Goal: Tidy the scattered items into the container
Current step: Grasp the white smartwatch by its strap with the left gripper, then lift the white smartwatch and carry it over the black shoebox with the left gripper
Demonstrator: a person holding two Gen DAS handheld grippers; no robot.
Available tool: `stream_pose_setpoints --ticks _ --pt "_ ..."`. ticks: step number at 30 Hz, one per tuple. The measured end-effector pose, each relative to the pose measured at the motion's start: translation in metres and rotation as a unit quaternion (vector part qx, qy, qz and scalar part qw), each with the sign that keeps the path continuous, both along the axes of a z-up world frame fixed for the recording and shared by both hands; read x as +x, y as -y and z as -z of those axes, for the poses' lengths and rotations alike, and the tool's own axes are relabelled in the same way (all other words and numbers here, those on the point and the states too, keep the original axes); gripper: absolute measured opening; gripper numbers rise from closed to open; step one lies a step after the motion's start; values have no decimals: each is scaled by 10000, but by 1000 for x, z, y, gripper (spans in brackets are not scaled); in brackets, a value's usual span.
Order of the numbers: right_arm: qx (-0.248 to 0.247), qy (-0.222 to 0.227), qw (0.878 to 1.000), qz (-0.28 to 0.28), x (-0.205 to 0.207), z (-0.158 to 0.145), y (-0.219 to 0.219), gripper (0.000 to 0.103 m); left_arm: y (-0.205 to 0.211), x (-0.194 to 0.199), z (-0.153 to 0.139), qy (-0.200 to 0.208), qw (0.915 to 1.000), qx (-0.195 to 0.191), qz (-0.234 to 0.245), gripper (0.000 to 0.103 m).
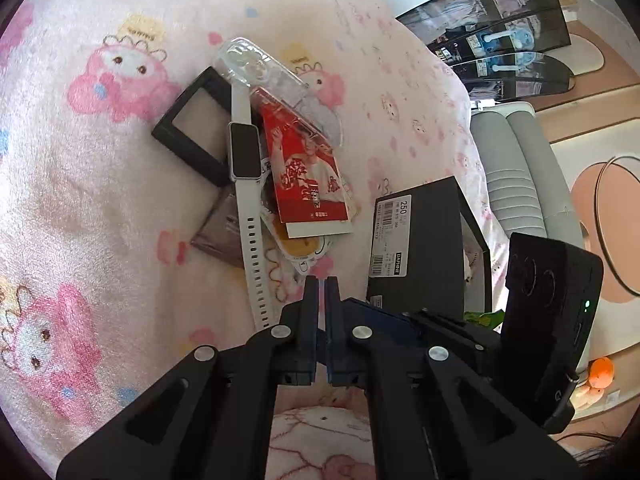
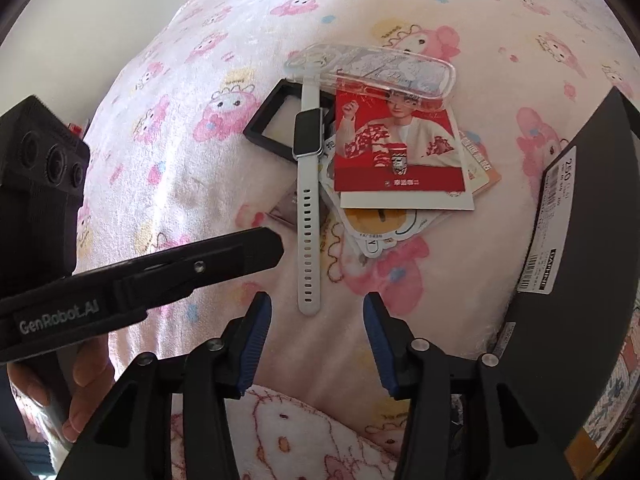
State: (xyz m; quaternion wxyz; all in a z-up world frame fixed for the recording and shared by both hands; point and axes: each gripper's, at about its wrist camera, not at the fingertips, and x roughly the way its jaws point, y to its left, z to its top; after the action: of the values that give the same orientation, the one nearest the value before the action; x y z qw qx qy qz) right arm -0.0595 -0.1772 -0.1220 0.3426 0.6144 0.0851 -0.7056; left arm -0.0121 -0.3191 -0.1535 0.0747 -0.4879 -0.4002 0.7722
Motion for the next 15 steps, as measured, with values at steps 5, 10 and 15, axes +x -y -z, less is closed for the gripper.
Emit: stream_pose_setpoints --ticks 5,10,15 --pt "-40 51 9999 120 -2 -6 -3 49 11 -15 34 866 9959 -261 -102 25" --pt "-45 103 9998 178 -4 0 -2 49 14 -31 60 1021 9945 220 115 32" --pt "9 148 9994 298 -5 7 -8 49 9 -34 57 969 9949 179 219 0"
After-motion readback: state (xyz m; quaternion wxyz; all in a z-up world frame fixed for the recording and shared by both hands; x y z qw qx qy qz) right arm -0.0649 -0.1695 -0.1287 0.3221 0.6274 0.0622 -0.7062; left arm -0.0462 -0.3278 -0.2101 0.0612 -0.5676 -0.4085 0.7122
